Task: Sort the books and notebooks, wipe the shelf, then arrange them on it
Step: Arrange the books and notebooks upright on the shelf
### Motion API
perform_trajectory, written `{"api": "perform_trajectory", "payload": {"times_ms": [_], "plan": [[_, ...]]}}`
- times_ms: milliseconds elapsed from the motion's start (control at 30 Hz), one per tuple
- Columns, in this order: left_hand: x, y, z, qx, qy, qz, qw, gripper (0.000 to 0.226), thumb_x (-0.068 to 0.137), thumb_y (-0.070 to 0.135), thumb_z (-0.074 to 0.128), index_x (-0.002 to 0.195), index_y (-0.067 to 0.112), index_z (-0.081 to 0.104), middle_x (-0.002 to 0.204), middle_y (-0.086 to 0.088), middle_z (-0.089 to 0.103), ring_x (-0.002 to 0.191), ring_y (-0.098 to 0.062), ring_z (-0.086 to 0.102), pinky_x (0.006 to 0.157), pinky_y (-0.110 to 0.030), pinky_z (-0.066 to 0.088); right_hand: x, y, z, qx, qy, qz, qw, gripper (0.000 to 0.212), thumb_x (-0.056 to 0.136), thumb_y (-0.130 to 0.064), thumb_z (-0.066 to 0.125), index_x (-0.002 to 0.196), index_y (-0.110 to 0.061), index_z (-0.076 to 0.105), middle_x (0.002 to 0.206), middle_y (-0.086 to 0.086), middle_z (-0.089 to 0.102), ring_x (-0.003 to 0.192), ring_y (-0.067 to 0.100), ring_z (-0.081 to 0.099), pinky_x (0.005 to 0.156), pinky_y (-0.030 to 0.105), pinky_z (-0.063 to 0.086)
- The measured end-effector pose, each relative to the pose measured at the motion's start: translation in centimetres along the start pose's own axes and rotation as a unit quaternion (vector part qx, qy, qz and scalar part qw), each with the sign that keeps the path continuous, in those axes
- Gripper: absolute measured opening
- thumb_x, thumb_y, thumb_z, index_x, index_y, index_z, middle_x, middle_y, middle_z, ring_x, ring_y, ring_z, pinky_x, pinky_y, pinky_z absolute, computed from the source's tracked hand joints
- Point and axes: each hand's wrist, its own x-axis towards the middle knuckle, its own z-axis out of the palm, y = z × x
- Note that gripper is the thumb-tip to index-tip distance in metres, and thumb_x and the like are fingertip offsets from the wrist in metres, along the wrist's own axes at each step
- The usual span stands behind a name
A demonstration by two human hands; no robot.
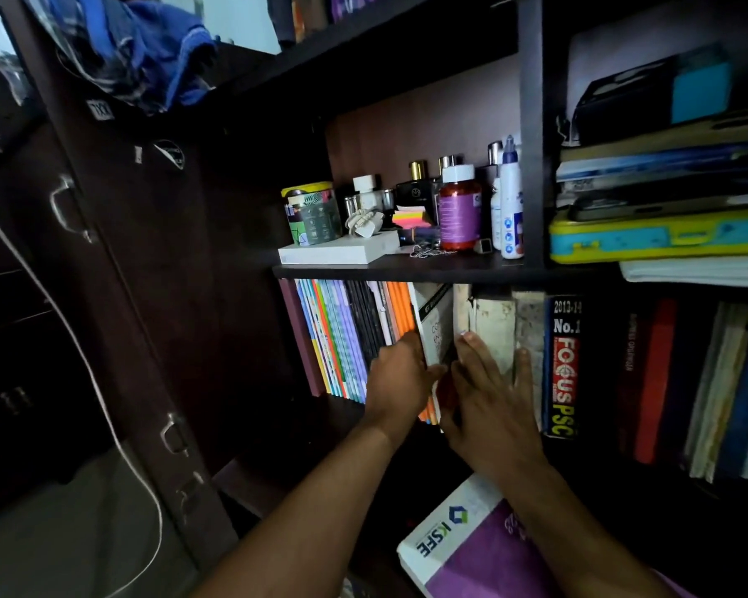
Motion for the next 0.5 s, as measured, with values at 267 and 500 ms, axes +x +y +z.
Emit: {"api": "perform_trajectory", "payload": {"times_ms": [267,500], "plan": [[-3.5,-3.9,1.1,-0.05,-0.152,-0.008,0.987,0.043,0.095,0.058,0.057,0.075,0.02,0.061,0.068,-0.002,0.07,0.055,-0.017,0.065,0.06,-0.039,0.056,0.3,0.6,-0.3,0.072,-0.019,-0.008,0.997,0.066,0.08,-0.052,0.056,0.138,-0.02,0.059,0.163,0.004,0.034,0.155,0.016,0.018,0.119,0.068,0.005],[-10.6,-3.5,-2.8,0.021,-0.389,0.023,0.921,0.068,0.065,0.085,0.066,0.117,0.041,0.063,0.095,0.017,0.066,0.081,0.001,0.061,0.073,-0.022,0.048,1.1,0.4,-4.0,0.194,-0.023,0.084,0.977,0.014,0.094,-0.038,0.055,0.095,-0.027,0.065,0.097,-0.004,0.068,0.094,0.019,0.062,0.093,0.041,0.035]]}}
